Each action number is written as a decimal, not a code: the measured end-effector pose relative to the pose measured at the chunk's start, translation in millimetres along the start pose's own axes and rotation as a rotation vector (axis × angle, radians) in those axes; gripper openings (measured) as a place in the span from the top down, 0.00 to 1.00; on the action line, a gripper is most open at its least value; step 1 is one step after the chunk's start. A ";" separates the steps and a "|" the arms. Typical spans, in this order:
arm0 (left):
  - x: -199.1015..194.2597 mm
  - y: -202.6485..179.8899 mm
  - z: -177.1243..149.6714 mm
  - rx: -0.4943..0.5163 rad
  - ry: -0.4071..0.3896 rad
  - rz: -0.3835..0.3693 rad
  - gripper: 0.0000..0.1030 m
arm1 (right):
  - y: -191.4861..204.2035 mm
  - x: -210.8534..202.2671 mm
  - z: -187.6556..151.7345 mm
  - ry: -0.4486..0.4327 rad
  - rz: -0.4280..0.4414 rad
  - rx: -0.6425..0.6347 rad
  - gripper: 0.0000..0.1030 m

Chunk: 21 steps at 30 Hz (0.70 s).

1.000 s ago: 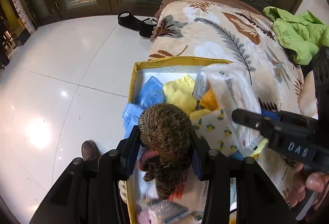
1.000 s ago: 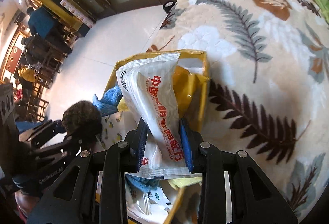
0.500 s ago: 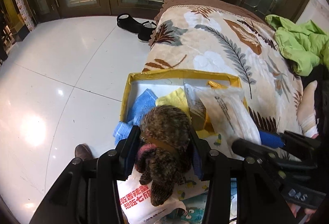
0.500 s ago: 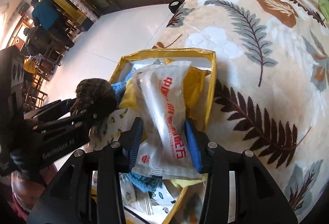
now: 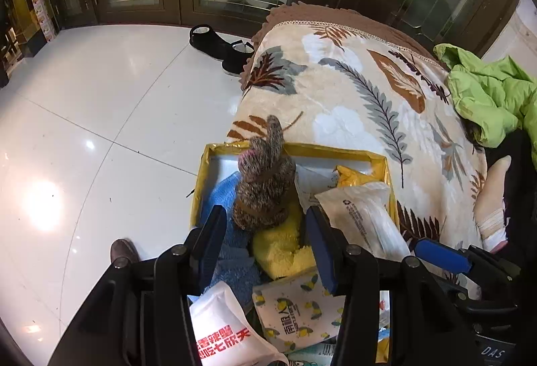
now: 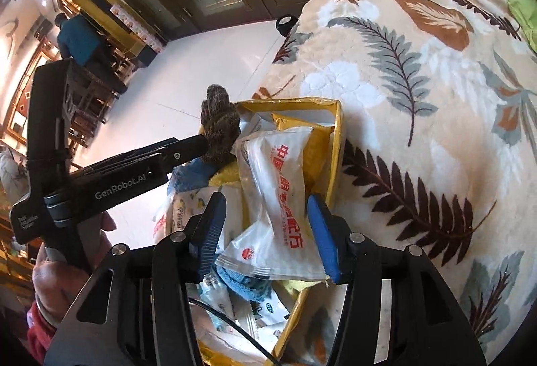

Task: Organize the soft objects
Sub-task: 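Lower both items into the tray and open both grippers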

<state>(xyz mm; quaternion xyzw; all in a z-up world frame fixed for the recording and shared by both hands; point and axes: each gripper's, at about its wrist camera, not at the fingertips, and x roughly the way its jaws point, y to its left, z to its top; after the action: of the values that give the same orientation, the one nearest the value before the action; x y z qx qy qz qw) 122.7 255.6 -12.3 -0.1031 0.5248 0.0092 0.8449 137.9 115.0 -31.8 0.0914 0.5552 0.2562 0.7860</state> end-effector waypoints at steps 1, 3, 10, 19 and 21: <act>-0.3 -0.1 -1.0 -0.001 0.002 -0.003 0.52 | -0.1 0.0 -0.3 0.001 0.002 0.002 0.50; -2.3 -1.3 -4.8 -0.002 0.000 -0.001 0.52 | 0.2 -1.5 -1.3 -0.003 0.007 0.004 0.50; -27.1 -18.4 -24.2 0.004 -0.076 0.026 0.48 | 10.6 -5.6 -10.3 -0.013 -0.009 -0.044 0.50; -69.4 -35.4 -60.4 -0.034 -0.271 0.226 0.34 | 24.9 -29.4 -28.5 -0.122 -0.142 -0.101 0.50; -72.7 -38.9 -68.5 -0.036 -0.277 0.237 0.30 | 25.5 -37.5 -36.1 -0.153 -0.162 -0.106 0.50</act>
<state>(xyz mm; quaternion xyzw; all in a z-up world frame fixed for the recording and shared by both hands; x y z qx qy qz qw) 34.2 211.7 29.4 -0.0533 0.4115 0.1321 0.9002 87.6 112.7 -3.2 0.0235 0.4848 0.2130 0.8480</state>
